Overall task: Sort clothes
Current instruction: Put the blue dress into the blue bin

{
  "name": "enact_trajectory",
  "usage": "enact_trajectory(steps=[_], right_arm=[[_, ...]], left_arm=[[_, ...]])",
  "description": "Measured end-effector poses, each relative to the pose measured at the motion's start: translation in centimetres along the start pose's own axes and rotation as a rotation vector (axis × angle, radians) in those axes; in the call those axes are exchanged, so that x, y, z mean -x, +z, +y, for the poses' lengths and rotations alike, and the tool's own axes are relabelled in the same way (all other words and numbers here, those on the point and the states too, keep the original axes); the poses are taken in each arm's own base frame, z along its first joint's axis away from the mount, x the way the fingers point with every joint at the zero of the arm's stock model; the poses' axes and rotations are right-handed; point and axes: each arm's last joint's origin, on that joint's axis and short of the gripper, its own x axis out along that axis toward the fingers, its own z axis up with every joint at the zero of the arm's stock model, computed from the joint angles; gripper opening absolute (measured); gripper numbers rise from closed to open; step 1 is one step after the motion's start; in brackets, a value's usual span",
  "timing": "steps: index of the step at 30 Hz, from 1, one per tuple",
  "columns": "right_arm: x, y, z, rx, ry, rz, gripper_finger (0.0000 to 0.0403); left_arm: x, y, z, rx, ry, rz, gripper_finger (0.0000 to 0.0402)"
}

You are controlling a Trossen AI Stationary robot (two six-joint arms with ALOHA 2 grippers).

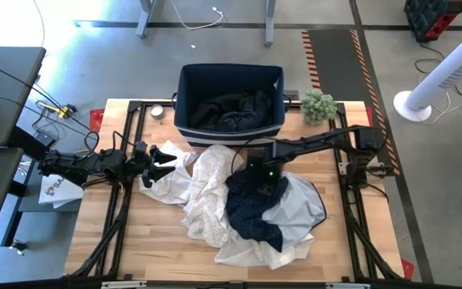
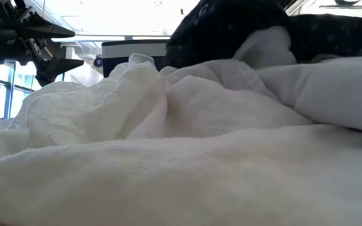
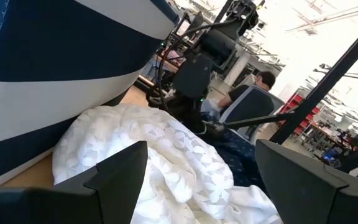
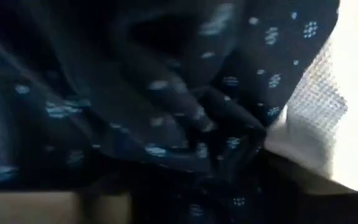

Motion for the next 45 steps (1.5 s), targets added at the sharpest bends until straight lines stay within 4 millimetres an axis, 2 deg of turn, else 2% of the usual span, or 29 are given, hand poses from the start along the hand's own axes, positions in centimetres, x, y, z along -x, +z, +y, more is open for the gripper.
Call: enact_trajectory(steps=[2,4,5,7,11,17,22,24,26,29,32,34,36,40,45], right_arm=[[-0.5,-0.1,0.0,-0.017,-0.006,0.027,0.0126],[0.3,-0.3,0.3,-0.017,-0.004,0.002,0.0054],[1.0,-0.5,0.4,-0.011,-0.002,-0.019,0.0031],[3.1,-1.0,0.8,-0.015,-0.012,-0.069,0.0022],[10.9,-2.8,2.3,0.004,0.112,-0.304,0.0031],[23.3,-7.5,3.7,0.062,0.524,-0.657,0.0009],[34.0,-10.4,4.2,0.236,0.788,-1.2,0.0013],[38.2,-11.8,4.4,0.361,0.833,-1.488,0.0014],[41.8,-13.1,4.4,0.451,0.802,-1.797,0.0014],[45.3,-13.6,3.9,0.456,0.646,-2.126,0.0014],[47.1,-12.0,3.0,0.422,0.502,-2.207,0.0014],[47.3,-10.0,2.3,0.387,0.462,-2.168,0.0014],[46.6,-7.2,1.4,0.33,0.451,-2.075,0.0014],[43.4,-1.6,-0.6,0.21,0.327,-1.826,0.0014],[37.6,2.6,-4.3,-0.083,0.021,-1.45,0.0014]], left_arm=[[0.0,0.0,0.0,0.001,0.0,0.0,0.0296],[0.0,0.0,0.0,0.001,-0.001,0.001,0.0296],[0.0,0.0,0.0,0.001,-0.002,0.001,0.0296],[0.0,0.0,0.0,0.001,-0.003,0.002,0.0296],[0.0,0.0,0.0,0.0,-0.003,0.002,0.0296],[0.0,0.0,0.0,-0.002,-0.003,0.002,0.0296],[0.0,0.0,0.0,-0.002,-0.003,0.002,0.0296],[0.0,0.0,0.0,-0.002,-0.003,0.002,0.0296],[0.0,0.0,0.0,-0.003,-0.003,0.002,0.0296],[0.0,0.0,0.0,-0.002,-0.002,0.002,0.0296],[0.0,0.0,0.0,-0.002,-0.002,0.002,0.0296],[0.0,0.0,0.0,-0.002,-0.002,0.002,0.0296],[0.0,0.0,0.0,-0.002,-0.003,0.002,0.0296],[0.0,0.0,0.0,-0.002,-0.002,0.002,0.0296],[0.0,0.0,0.0,-0.002,-0.002,0.002,0.0296]])
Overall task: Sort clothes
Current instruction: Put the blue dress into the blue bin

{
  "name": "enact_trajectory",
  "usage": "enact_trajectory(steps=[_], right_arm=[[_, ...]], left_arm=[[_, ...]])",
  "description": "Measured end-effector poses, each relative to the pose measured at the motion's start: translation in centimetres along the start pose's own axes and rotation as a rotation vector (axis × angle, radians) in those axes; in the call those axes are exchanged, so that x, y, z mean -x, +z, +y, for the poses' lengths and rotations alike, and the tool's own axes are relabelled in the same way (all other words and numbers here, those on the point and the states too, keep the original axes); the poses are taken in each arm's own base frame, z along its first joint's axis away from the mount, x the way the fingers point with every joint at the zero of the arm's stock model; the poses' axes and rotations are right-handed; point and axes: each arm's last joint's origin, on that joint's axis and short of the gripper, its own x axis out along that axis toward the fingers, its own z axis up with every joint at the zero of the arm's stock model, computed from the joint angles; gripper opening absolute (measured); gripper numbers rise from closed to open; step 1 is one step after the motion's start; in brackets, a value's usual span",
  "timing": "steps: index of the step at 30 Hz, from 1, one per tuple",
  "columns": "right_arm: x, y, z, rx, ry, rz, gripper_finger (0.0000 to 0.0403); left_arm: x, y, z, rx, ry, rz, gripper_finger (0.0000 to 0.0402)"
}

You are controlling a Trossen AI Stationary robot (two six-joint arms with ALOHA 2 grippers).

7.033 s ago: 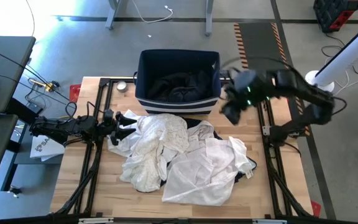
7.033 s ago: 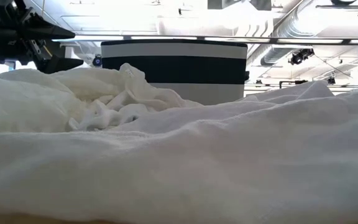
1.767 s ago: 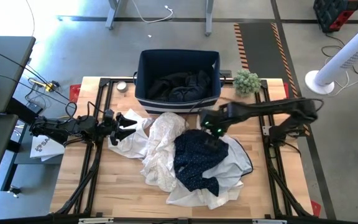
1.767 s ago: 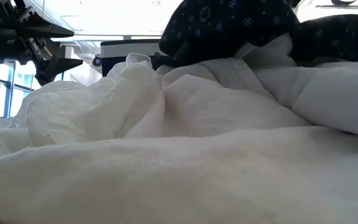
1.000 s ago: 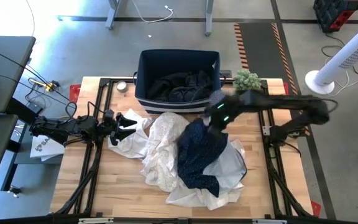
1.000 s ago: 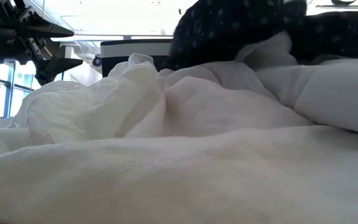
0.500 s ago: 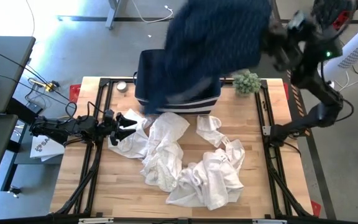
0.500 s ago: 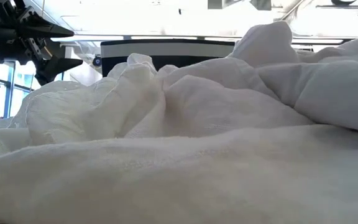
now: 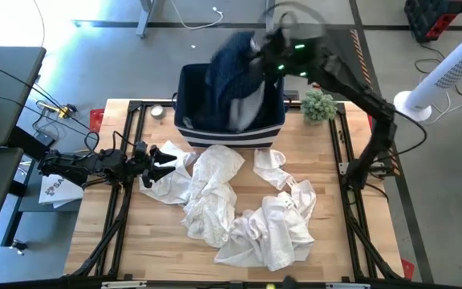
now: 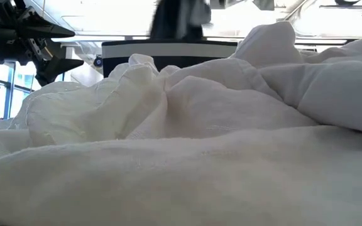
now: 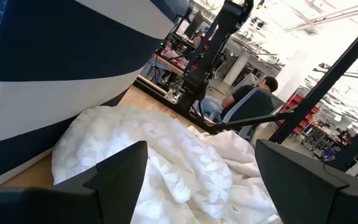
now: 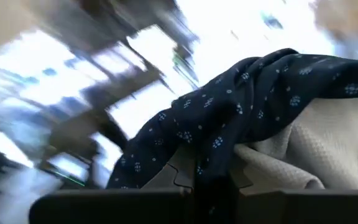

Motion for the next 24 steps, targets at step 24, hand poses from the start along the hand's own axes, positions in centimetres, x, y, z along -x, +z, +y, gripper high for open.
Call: enact_trajectory(steps=[24], right_arm=[[-9.6,-11.6,-1.9,0.081,-0.11,0.704,0.0131]], left_arm=[[0.0,0.0,0.0,0.0,0.0,0.0,0.0296]])
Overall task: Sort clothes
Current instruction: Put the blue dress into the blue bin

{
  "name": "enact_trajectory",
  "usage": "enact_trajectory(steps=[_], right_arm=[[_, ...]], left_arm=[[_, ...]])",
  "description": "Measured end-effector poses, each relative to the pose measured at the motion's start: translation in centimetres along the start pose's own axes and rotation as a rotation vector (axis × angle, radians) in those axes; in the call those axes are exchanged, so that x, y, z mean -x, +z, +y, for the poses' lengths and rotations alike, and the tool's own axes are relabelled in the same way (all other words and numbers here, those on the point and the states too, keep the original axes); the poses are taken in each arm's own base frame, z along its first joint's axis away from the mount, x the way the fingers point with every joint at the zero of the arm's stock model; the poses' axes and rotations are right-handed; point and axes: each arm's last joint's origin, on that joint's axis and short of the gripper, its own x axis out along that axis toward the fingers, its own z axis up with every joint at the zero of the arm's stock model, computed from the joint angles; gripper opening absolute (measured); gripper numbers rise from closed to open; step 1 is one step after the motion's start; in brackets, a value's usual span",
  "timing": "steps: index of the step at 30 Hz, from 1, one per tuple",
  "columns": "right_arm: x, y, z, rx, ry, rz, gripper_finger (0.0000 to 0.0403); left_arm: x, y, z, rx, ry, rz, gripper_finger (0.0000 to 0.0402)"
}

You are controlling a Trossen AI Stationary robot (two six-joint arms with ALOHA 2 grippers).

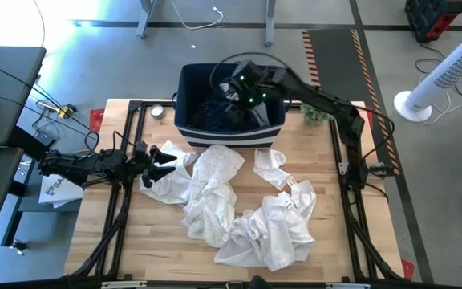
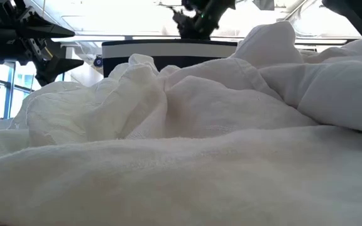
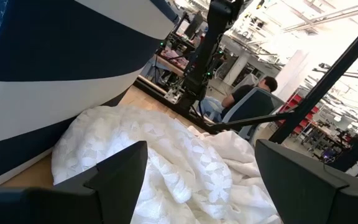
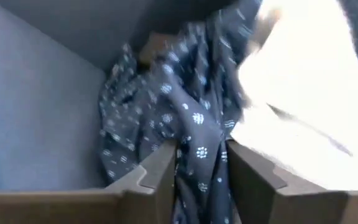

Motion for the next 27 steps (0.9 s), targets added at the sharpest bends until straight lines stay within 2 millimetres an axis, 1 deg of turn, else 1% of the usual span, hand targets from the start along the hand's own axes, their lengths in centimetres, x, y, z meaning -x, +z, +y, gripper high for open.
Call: enact_trajectory(steps=[5,8,10,12,15,16,18,20,23,27], right_arm=[[4.3,1.2,-0.2,-0.019,-0.011,-0.032,0.0159],[6.4,1.0,-0.5,-0.052,0.091,-0.025,0.0162],[6.8,0.9,-0.7,-0.093,0.142,-0.036,0.0162],[7.2,1.4,-0.6,-0.129,0.145,-0.09,0.0162],[6.7,2.3,-0.3,-0.127,0.161,-0.175,0.0162],[6.1,2.6,-0.2,-0.122,0.166,-0.189,0.0162],[4.2,2.8,-0.3,-0.124,0.162,-0.171,0.0162],[1.3,2.6,-0.6,-0.135,0.139,-0.1,0.0163],[-3.8,1.4,-1.8,-0.169,0.055,0.061,0.0163],[-11.2,-1.6,-3.4,-0.161,-0.078,0.331,0.0163]], left_arm=[[0.0,0.0,0.0,0.0,0.0,0.0,0.0296],[0.0,0.0,0.0,0.002,0.0,0.0,0.0296],[0.0,0.0,0.0,0.002,-0.001,0.0,0.0296],[0.0,0.0,0.0,0.002,0.0,0.001,0.0296],[0.0,0.0,0.0,0.002,0.0,0.0,0.0296],[0.0,0.0,0.0,0.002,0.0,0.0,0.0296],[0.0,0.0,0.0,0.003,-0.001,0.001,0.0296],[0.0,0.0,0.0,0.016,0.0,0.001,0.0296],[0.0,0.0,0.0,0.025,0.0,0.0,0.0296],[0.0,0.0,0.0,0.028,0.0,0.001,0.0296]])
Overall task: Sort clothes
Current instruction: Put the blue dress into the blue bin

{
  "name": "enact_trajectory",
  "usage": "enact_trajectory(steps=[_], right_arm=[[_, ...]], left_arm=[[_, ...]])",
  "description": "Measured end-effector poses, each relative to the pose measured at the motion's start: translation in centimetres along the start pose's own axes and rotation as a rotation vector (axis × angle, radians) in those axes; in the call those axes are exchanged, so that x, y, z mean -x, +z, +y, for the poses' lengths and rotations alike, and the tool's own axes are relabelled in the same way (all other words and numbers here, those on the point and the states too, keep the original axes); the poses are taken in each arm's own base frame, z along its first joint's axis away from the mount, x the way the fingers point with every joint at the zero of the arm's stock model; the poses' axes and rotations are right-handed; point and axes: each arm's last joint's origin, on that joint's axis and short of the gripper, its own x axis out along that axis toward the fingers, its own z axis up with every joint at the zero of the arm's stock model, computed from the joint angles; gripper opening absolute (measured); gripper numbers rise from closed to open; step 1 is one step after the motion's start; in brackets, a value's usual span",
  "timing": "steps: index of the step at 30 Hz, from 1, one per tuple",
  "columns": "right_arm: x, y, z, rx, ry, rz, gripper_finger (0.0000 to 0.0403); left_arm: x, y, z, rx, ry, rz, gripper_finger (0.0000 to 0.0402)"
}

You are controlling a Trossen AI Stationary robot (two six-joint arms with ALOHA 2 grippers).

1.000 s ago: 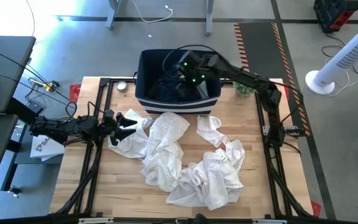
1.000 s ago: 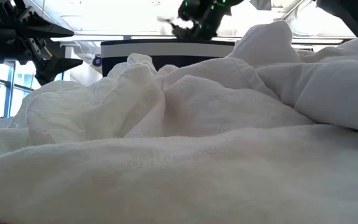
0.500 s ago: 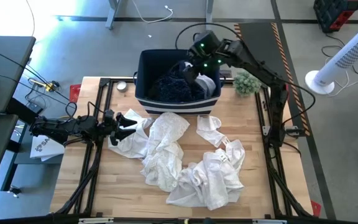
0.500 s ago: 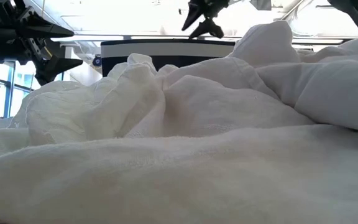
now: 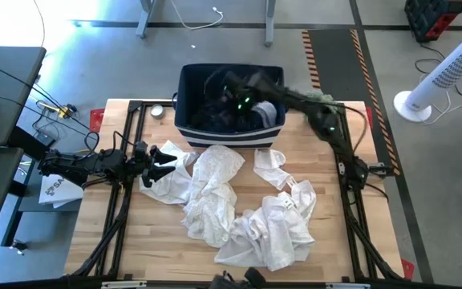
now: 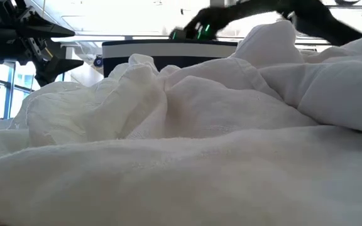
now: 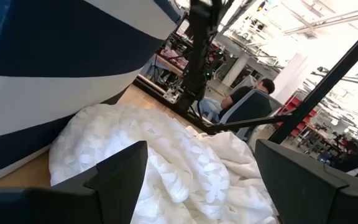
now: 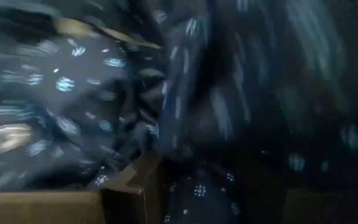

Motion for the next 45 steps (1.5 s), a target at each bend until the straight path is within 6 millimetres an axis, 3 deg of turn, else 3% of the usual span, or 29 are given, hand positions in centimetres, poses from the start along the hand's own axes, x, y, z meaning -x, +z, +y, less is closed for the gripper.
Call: enact_trajectory(steps=[4,7,9,13,18,23,26,28,32,37,41,45], right_arm=[[-5.1,-0.8,-0.6,0.025,-0.043,0.182,0.0163],[-5.8,-1.1,-0.8,0.02,-0.029,0.224,0.0163],[-5.2,-0.7,-0.6,0.031,-0.028,0.19,0.0163],[-1.6,0.0,-0.4,0.069,-0.029,0.048,0.0163],[7.4,-0.3,0.1,0.089,-0.009,-0.18,0.0163],[14.2,-2.6,1.7,0.097,0.049,-0.31,0.0163],[16.9,-4.1,2.4,-0.043,0.079,-0.333,0.0163],[17.1,-4.9,2.3,-0.128,0.023,-0.305,0.0163],[14.7,-5.7,1.8,-0.168,-0.129,-0.178,0.0163],[7.7,-5.1,1.0,-0.125,-0.178,-0.076,0.0163],[1.3,-4.9,0.1,-0.181,-0.111,-0.062,0.0163],[-2.0,-4.4,-1.0,-0.281,-0.017,-0.09,0.0163]], left_arm=[[0.0,0.0,0.0,0.017,0.0,0.0,0.0296],[0.0,0.0,0.0,0.02,0.0,0.0,0.0296],[0.0,0.0,0.0,0.027,0.0,0.0,0.0296],[0.0,0.0,0.0,0.026,0.0,0.0,0.0296],[0.0,0.0,0.0,0.026,0.0,0.0,0.0296],[0.0,0.0,0.0,0.025,0.0,0.0,0.0296],[0.0,0.0,0.0,0.025,0.0,0.0,0.0296],[0.0,0.0,0.0,0.025,0.0,0.0,0.0296],[0.0,0.0,0.0,0.024,0.0,0.0,0.0296],[0.0,0.0,0.0,0.024,0.0,0.0,0.0296],[0.0,0.0,0.0,0.024,0.0,-0.001,0.0296],[0.0,0.0,0.0,0.024,0.0,0.0,0.0296]])
